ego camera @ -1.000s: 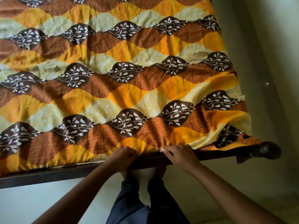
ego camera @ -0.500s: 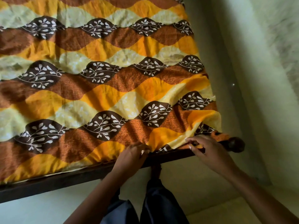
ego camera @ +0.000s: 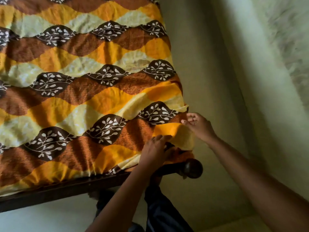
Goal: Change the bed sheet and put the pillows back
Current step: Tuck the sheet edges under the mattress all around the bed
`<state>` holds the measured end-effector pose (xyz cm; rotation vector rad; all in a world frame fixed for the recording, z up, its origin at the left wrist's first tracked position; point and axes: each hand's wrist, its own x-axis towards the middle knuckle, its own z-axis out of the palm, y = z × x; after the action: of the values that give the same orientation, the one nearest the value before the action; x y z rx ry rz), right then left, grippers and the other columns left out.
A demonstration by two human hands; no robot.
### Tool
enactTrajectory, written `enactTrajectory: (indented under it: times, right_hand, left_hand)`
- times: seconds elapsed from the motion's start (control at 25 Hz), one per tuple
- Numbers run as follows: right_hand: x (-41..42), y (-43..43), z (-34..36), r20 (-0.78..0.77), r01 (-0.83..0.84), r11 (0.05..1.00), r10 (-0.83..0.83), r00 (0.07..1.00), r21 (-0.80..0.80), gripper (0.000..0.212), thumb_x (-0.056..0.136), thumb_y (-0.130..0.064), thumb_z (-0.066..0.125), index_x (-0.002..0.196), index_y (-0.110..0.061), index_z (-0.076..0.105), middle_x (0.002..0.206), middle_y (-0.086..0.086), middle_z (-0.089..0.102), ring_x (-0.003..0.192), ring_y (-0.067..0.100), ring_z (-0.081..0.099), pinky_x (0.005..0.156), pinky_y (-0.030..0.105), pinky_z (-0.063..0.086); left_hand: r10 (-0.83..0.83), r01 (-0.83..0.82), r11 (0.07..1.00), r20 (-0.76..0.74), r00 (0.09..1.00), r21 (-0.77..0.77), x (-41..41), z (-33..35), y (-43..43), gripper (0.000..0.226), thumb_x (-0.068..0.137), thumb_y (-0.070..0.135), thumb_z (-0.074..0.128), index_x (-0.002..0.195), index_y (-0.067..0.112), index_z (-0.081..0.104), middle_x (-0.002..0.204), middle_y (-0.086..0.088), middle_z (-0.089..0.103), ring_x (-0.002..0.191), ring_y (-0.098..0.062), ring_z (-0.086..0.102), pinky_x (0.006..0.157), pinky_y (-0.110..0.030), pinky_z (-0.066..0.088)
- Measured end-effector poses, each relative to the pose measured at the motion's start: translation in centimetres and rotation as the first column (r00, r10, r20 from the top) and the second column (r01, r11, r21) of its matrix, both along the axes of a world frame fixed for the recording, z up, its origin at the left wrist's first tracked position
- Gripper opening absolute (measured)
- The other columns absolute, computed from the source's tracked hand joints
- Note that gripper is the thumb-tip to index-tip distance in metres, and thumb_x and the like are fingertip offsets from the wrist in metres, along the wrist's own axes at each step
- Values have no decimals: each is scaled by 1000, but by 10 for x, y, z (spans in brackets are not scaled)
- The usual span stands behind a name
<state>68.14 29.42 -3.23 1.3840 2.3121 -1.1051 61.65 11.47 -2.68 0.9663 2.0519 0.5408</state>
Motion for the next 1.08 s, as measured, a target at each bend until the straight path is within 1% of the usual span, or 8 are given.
enactTrajectory:
  times: [0.16, 0.36, 0.48, 0.6, 0.68, 0.76, 0.92, 1.08]
  right_hand:
    - [6, 27, -46, 88, 426, 809, -429, 899, -406, 55, 81, -49, 64, 122, -14, 58, 126, 10, 59, 115, 30, 54, 96, 44, 48]
    - [18, 34, -58, -169, 413, 813, -513, 842, -410, 21, 83, -34, 67, 87, -14, 69, 79, 3, 65, 81, 21, 61, 69, 25, 48]
    - [37, 54, -57, -264, 434, 822, -540, 799, -369, 23, 89, -36, 60, 98, -15, 67, 92, 2, 66, 87, 18, 61, 68, 23, 47]
    - [56, 73, -58, -294, 489, 820, -566, 771, -296, 21, 93, -34, 53, 99, -17, 63, 85, -5, 61, 77, 9, 55, 55, 10, 40]
    - [69, 79, -63, -287, 456, 856, -512, 809, -243, 21, 94, -32, 52, 101, -15, 63, 77, -9, 56, 66, 0, 48, 48, 4, 36]
    - [76, 79, -69, -312, 439, 862, -503, 806, -255, 24, 93, -33, 53, 104, -14, 62, 84, -5, 61, 71, 2, 52, 52, 4, 38]
    - [90, 70, -83, -59, 418, 580, -630, 775, -699, 54, 84, -48, 60, 131, -25, 44, 126, 2, 54, 113, 19, 54, 67, 21, 45]
    - [94, 30, -95, 153, 435, 394, -574, 804, -810, 64, 80, -52, 64, 135, -26, 43, 130, 7, 55, 108, 22, 59, 76, 31, 54]
  left_hand:
    - [50, -44, 997, -83, 995, 70, -17, -12, 33, 30, 95, 30, 47, 115, 12, 60, 124, -5, 54, 104, -17, 55, 84, -33, 52]
    - [-139, 192, 977, -406, 903, 91, -75, -23, 130, 35, 92, 30, 54, 125, 17, 56, 130, -7, 53, 118, -25, 48, 91, -38, 44]
    - [-404, 393, 910, -491, 772, -131, -84, -30, 196, 46, 90, 46, 50, 128, 19, 52, 135, -4, 49, 129, -25, 39, 104, -45, 33]
    - [-613, 530, 785, -281, 739, -320, -79, -40, 235, 60, 84, 62, 49, 129, 22, 54, 130, -2, 57, 123, -21, 47, 108, -44, 29]
    - [-651, 614, 736, -52, 757, -287, -66, -45, 252, 41, 87, 44, 59, 116, 15, 64, 120, -4, 64, 113, -20, 56, 102, -33, 38]
    - [-714, 681, 684, -46, 699, -262, -60, -46, 268, 28, 87, 28, 62, 103, 5, 71, 108, -10, 69, 98, -18, 63, 86, -23, 45]
    - [-633, 603, 774, -258, 730, -193, -73, -45, 279, 27, 88, 27, 62, 101, 5, 72, 104, -11, 70, 94, -21, 64, 77, -19, 39]
    - [-679, 631, 734, -238, 695, -252, -61, -46, 267, 71, 73, 72, 47, 123, 23, 57, 117, -3, 62, 111, -24, 54, 96, -38, 43]
